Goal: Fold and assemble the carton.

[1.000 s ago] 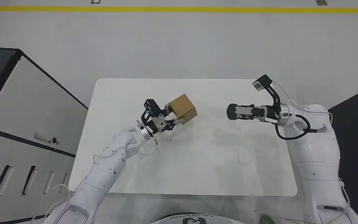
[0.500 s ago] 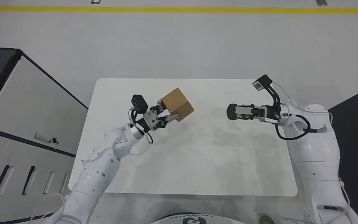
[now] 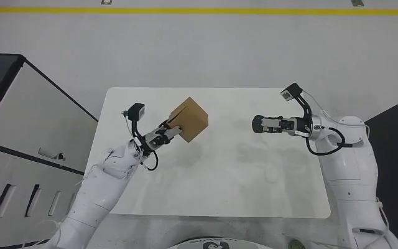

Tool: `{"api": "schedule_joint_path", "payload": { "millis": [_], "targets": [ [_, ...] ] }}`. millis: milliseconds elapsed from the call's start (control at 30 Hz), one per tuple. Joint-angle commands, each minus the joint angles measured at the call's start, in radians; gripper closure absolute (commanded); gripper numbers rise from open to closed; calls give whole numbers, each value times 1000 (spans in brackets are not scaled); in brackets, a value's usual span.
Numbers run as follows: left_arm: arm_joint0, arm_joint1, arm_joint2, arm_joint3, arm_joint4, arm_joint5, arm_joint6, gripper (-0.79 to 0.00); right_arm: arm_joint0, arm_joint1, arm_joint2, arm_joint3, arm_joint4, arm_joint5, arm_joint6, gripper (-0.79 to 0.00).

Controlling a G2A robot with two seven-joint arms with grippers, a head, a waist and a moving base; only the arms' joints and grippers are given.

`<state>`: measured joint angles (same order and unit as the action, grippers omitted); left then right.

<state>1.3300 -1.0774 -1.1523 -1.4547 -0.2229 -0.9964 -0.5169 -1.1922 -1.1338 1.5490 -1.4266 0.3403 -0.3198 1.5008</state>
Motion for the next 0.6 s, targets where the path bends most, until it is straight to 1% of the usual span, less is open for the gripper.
{"api": "schedule_joint_path", "payload": {
  "millis": [0,200,233,300,367,400,500,567],
  "targets": [
    [-5,9,-1,-4,-174,18,-97,0,0,0,0,0,0,0,0,-785],
    [-5,9,-1,-4,-174,18,-97,0,0,0,0,0,0,0,0,-785],
    [4,6,7,-23,-229,37,-70,0,0,0,0,0,0,0,0,-785],
    [15,6,20,-47,-300,64,-96,0,0,0,0,0,0,0,0,-785],
    [28,9,39,-79,-429,98,-163,0,0,0,0,0,0,0,0,-785],
    [32,11,44,-93,-510,125,-216,0,0,0,0,0,0,0,0,-785],
    [37,20,34,-106,-737,215,-401,0,0,0,0,0,0,0,0,-785],
    [39,24,18,-99,-855,272,-521,0,0,0,0,0,0,0,0,-785]
  ]
}}
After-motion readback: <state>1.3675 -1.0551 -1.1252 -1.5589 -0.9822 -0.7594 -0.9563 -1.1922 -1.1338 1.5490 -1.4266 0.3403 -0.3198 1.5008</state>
